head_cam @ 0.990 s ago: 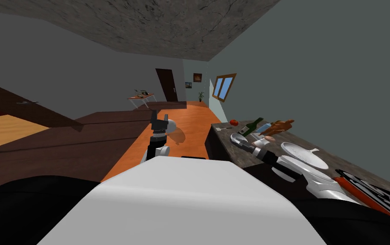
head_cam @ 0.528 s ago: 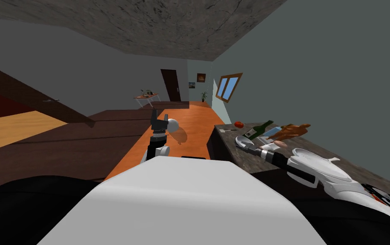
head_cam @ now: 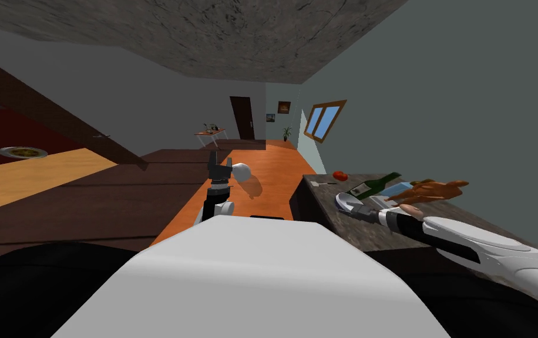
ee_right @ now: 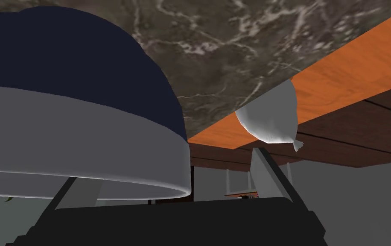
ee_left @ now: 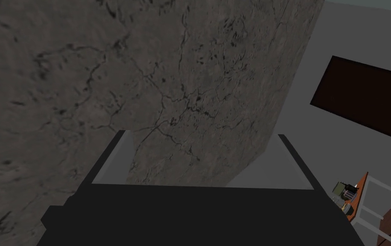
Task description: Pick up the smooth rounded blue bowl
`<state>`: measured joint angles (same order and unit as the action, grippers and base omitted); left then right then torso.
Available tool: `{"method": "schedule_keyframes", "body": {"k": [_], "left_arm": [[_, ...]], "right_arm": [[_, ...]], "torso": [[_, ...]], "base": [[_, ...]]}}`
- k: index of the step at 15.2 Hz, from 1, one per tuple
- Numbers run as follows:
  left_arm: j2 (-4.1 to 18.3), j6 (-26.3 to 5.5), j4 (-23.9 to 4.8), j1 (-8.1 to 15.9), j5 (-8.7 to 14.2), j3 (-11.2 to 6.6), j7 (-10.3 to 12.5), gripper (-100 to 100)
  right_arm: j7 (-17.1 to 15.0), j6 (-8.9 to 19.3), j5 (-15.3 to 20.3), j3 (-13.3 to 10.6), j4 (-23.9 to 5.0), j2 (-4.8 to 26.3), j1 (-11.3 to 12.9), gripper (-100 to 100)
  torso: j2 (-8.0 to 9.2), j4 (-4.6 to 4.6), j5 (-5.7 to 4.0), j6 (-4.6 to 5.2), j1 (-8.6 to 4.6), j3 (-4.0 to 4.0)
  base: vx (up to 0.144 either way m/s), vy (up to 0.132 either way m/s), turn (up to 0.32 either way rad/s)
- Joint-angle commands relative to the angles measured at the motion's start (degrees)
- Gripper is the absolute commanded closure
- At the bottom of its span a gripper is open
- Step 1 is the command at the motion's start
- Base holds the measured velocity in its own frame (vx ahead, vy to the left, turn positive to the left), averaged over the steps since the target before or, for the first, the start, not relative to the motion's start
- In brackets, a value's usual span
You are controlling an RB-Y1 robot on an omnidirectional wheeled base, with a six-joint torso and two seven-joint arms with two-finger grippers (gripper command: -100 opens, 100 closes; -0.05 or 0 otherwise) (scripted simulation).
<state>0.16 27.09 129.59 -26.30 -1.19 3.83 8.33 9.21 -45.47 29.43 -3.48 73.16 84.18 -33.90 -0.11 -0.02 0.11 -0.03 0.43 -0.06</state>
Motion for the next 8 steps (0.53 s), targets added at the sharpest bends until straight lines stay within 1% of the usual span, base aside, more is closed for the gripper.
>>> {"method": "schedule_keyframes", "body": {"k": [1, 2, 3, 4, 6, 8], "left_arm": [[0.00, 0.00, 0.00, 0.00, 0.00, 0.00, 0.00, 0], [0.00, 0.00, 0.00, 0.00, 0.00, 0.00, 0.00, 0], [0.00, 0.00, 0.00, 0.00, 0.00, 0.00, 0.00, 0], [0.00, 0.00, 0.00, 0.00, 0.00, 0.00, 0.00, 0], [0.00, 0.00, 0.00, 0.00, 0.00, 0.00, 0.00, 0], [0.00, 0.00, 0.00, 0.00, 0.00, 0.00, 0.00, 0]], "right_arm": [[0.72, -0.45, 1.98, -1.71, -2.84, 2.86, -1.27, -100], [0.72, -0.45, 1.98, -1.71, -2.84, 3.12, -1.27, -100], [0.95, -0.76, 2.88, -2.53, -4.30, 4.74, -1.93, -100], [0.95, -0.76, 2.88, -2.53, -4.30, 4.74, -1.93, -100], [1.32, -1.30, 4.47, -4.06, -6.82, 7.50, -3.16, -100], [1.32, -1.30, 4.47, -4.06, -6.82, 7.50, -3.16, -100]], "torso": [[0.00, 0.00, 0.00, 0.00, 0.00, 0.00], [-0.01, 0.00, 0.01, -0.01, 0.08, -0.01], [0.01, 0.00, 0.01, 0.01, 0.09, 0.00], [0.01, 0.00, 0.02, 0.00, 0.08, 0.00], [0.01, 0.00, 0.00, 0.01, 0.04, 0.00], [0.01, 0.01, 0.01, 0.02, 0.05, 0.01]], "base": [[0.024, 0.117, 0.187], [0.019, 0.109, 0.131], [0.020, 0.102, 0.117], [0.022, 0.086, 0.082], [0.026, 0.099, 0.119], [0.024, 0.072, 0.055]]}}
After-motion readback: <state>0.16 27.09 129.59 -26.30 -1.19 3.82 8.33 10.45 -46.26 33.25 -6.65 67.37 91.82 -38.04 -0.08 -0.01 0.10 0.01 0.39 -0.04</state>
